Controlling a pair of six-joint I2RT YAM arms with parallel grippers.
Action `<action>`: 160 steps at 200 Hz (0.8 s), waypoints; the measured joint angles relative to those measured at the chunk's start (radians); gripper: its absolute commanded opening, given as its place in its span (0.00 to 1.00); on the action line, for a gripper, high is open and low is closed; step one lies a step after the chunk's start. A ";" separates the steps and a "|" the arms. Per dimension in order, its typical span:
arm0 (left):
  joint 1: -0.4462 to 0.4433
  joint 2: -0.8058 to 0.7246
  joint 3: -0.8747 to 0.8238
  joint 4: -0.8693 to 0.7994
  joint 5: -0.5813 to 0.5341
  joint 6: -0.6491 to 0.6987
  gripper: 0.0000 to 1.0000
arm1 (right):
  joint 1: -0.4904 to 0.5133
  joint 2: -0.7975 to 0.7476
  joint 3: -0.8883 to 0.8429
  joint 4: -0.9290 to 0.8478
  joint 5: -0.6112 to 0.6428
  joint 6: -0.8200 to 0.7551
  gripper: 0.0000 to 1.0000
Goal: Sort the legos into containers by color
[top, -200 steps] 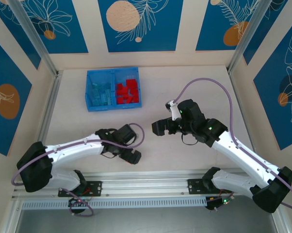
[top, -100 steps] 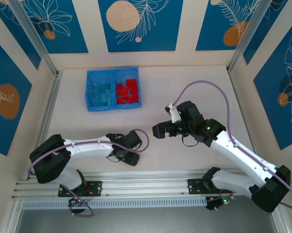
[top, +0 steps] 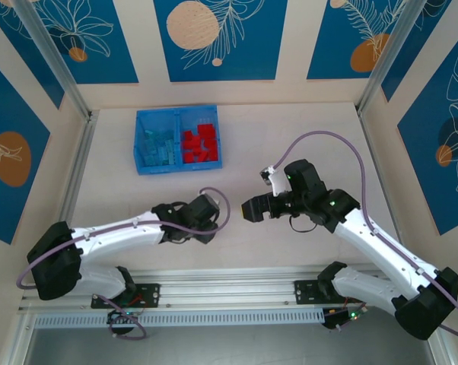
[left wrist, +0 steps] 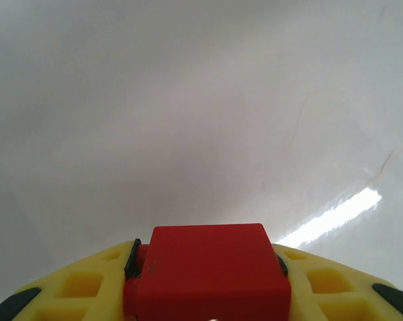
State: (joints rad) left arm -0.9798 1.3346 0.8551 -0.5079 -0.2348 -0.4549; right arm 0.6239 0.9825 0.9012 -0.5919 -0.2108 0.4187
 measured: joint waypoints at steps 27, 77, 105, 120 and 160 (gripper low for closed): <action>0.098 0.017 0.119 0.034 -0.061 0.093 0.26 | -0.007 -0.047 0.002 0.000 0.000 0.002 0.95; 0.325 0.201 0.348 0.188 -0.114 0.220 0.28 | -0.040 -0.121 0.023 0.008 0.080 0.041 0.95; 0.399 0.384 0.501 0.286 -0.160 0.295 0.31 | -0.042 -0.122 0.028 0.007 0.110 0.072 0.95; 0.439 0.499 0.593 0.317 -0.167 0.326 0.32 | -0.043 -0.121 0.039 -0.002 0.130 0.086 0.95; 0.526 0.745 0.822 0.322 -0.174 0.354 0.35 | -0.043 -0.122 0.097 -0.003 0.156 0.098 0.95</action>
State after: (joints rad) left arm -0.4541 2.0796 1.6772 -0.1860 -0.4091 -0.1009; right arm 0.5812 0.8608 0.9981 -0.5953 -0.0551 0.5167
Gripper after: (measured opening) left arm 0.419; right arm 0.952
